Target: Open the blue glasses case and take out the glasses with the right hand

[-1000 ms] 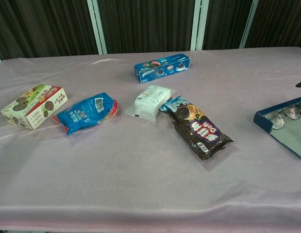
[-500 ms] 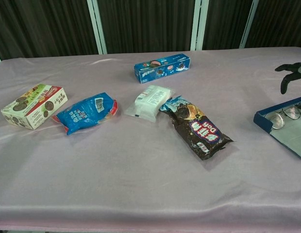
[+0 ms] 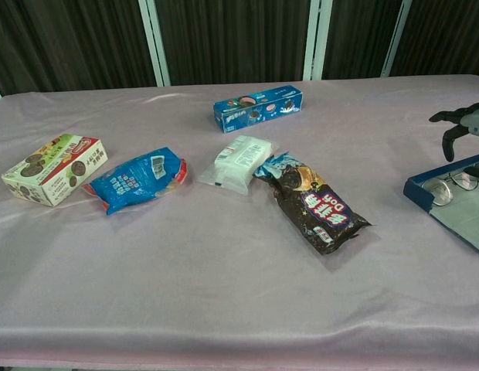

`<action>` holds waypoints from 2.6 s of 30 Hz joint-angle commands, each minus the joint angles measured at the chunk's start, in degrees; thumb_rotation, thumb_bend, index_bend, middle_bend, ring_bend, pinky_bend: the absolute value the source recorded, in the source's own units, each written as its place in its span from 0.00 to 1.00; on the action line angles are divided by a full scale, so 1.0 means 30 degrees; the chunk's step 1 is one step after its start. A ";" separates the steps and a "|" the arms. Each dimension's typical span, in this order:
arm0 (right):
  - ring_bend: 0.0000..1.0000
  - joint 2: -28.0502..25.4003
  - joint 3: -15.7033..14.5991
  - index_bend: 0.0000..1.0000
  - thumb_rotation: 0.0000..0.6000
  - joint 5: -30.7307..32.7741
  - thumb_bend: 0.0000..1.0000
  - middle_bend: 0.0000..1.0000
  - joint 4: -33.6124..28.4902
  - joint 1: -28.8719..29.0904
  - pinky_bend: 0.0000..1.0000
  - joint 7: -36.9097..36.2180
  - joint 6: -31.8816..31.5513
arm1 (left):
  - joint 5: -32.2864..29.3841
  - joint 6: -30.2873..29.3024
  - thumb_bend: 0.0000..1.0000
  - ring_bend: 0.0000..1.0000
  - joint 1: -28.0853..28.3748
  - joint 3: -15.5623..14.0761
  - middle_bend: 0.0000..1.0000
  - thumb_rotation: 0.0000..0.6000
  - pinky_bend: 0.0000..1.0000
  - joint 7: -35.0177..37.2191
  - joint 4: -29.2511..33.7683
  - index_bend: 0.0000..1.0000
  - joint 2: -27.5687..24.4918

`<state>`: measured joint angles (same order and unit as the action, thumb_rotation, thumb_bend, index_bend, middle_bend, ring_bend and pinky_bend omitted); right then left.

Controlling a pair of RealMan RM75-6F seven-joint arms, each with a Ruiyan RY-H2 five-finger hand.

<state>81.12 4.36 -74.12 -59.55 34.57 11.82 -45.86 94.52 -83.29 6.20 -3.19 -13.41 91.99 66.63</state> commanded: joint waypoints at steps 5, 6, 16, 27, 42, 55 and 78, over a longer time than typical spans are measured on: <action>0.00 0.0428 0.0133 0.55 1.00 0.0480 0.55 0.00 0.0405 0.0373 0.00 0.0055 0.0761 | -0.0020 0.0002 0.41 0.00 0.0000 0.0005 0.00 1.00 0.00 -0.0007 0.0004 0.00 -0.0003; 0.00 0.0462 0.0128 0.56 1.00 0.0493 0.55 0.00 0.0413 0.0384 0.00 0.0101 0.0751 | -0.0011 -0.0029 0.41 0.00 -0.0011 0.0007 0.00 1.00 0.00 0.0003 -0.0001 0.00 -0.0007; 0.00 0.0570 0.0128 0.57 1.00 0.0757 0.55 0.00 0.0417 0.0419 0.00 0.0346 0.0799 | 0.0041 -0.0072 0.41 0.00 -0.0018 -0.0014 0.00 1.00 0.00 0.0109 -0.0031 0.00 -0.0048; 0.00 0.0690 0.0180 0.59 1.00 0.0934 0.55 0.00 0.0461 0.0493 0.00 0.0346 0.0837 | 0.0023 -0.0051 0.41 0.00 -0.0005 -0.0006 0.00 1.00 0.00 0.0160 -0.0037 0.00 -0.0059; 0.00 0.2276 0.0586 0.64 1.00 -0.0580 0.55 0.03 0.1792 -0.0221 0.00 -0.0342 -0.3503 | -0.0038 0.0032 0.41 0.00 0.0036 0.0001 0.00 1.00 0.00 0.0276 -0.0032 0.00 -0.0108; 0.00 0.5613 0.0311 0.64 1.00 -0.2969 0.55 0.04 0.5396 -0.0994 0.00 0.0234 -0.8704 | 0.0018 -0.0013 0.41 0.00 0.0043 -0.0022 0.00 1.00 0.00 0.0543 -0.0025 0.00 -0.0224; 0.00 0.7471 0.4071 0.58 1.00 0.1376 0.55 0.05 0.9988 0.1396 0.00 0.3507 -0.3482 | 0.0016 0.0107 0.41 0.00 0.0050 -0.0057 0.00 1.00 0.00 0.0138 -0.0010 0.00 -0.0062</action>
<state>102.35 14.72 -72.78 -32.12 37.11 20.43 -60.17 94.59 -83.00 6.33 -3.36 -12.97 91.96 66.42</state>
